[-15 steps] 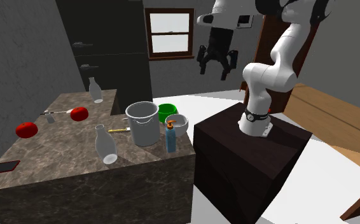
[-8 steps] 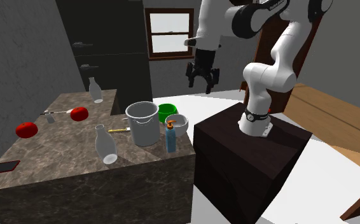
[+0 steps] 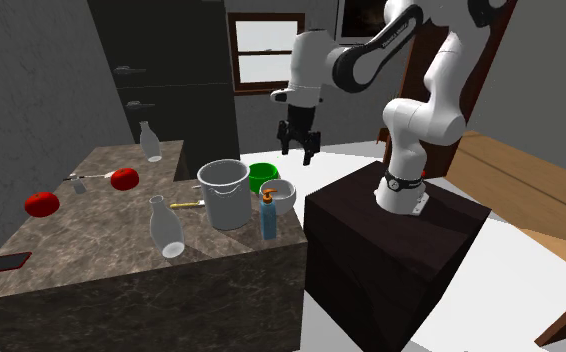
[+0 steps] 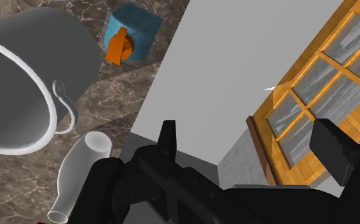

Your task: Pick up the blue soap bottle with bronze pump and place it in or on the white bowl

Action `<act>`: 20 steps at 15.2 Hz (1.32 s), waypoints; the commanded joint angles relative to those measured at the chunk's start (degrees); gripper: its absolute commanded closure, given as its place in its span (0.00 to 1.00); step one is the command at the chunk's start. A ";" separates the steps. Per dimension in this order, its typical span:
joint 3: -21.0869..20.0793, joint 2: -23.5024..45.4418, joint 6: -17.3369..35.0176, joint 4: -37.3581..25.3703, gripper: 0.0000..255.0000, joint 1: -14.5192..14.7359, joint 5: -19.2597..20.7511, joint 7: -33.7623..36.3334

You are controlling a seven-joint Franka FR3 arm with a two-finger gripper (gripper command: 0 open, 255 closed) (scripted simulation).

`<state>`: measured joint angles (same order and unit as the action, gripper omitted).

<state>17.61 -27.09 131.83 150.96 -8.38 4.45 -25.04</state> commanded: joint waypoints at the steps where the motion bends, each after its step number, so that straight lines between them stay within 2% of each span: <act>1: 2.00 4.44 3.86 -0.34 0.00 0.07 -0.58 -1.87; 4: 5.15 10.29 8.65 -0.81 0.00 0.16 -2.20 -5.44; 7: 8.36 16.73 13.12 -1.95 0.00 0.79 -5.56 -10.07; 9: 10.28 21.37 15.77 -3.10 0.00 1.32 -9.18 -14.04; 12: 12.03 28.81 18.94 -5.51 0.00 1.49 -16.90 -21.49; 16: 10.56 38.92 21.39 -10.01 0.00 -1.66 -28.62 -32.15; 17: 10.18 39.05 21.45 -10.09 0.00 -2.09 -28.64 -32.21; 20: 8.31 41.71 23.07 -10.65 0.00 -3.22 -32.07 -34.67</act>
<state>26.53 13.75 154.28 140.40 -11.19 -26.36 -58.75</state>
